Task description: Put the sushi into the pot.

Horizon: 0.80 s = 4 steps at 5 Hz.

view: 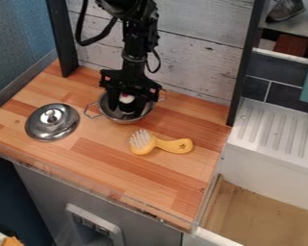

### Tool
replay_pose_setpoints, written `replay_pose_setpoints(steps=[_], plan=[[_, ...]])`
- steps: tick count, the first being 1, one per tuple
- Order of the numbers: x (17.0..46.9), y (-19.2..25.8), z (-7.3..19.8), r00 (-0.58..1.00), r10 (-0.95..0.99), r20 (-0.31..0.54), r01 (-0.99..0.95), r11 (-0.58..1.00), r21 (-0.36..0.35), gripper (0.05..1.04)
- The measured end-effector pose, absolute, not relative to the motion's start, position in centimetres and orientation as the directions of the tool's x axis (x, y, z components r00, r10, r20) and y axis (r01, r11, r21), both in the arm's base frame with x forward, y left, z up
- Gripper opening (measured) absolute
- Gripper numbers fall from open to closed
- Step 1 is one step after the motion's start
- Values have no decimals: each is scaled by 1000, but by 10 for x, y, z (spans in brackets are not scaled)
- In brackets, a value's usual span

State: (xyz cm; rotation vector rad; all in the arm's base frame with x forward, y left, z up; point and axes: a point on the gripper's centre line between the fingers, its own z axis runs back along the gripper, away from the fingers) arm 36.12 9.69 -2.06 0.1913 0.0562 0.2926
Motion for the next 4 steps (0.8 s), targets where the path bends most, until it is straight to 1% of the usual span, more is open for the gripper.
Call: replay_pose_setpoints(steps=[1, 2, 3, 4], plan=[[362, 98, -20, 957, 290, -24, -279, 938, 204, 1014], [361, 93, -18, 960, 277, -28, -265, 940, 215, 1009], [361, 89, -2, 963, 269, -21, -260, 947, 190, 1003], [361, 92, 25, 960, 280, 20, -279, 947, 161, 1001]])
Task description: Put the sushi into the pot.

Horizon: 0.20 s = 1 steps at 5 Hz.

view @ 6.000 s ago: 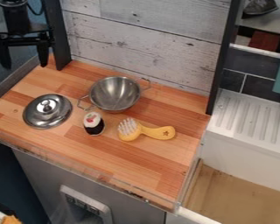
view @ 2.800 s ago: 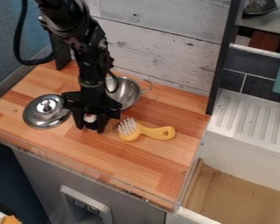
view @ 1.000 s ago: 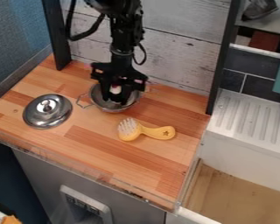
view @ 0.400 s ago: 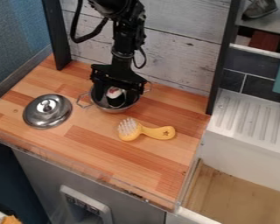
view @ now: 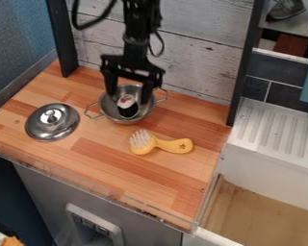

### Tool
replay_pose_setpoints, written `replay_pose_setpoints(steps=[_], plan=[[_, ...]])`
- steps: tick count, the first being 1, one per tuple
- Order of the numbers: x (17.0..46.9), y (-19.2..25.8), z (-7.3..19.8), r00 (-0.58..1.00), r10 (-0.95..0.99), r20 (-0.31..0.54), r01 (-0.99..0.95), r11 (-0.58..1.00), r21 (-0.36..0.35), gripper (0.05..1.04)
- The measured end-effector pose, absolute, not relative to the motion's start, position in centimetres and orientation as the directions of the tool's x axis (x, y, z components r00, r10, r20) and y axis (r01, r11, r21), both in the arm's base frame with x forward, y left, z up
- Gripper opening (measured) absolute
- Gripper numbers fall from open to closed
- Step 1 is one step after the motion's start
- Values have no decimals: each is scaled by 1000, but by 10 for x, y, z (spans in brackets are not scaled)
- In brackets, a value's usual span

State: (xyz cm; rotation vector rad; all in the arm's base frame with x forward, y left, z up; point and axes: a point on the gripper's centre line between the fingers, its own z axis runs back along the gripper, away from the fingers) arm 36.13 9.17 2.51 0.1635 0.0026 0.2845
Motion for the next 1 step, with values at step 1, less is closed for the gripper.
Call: replay_pose_setpoints(steps=[1], plan=[[357, 102, 49, 952, 297, 68, -304, 941, 145, 1001]])
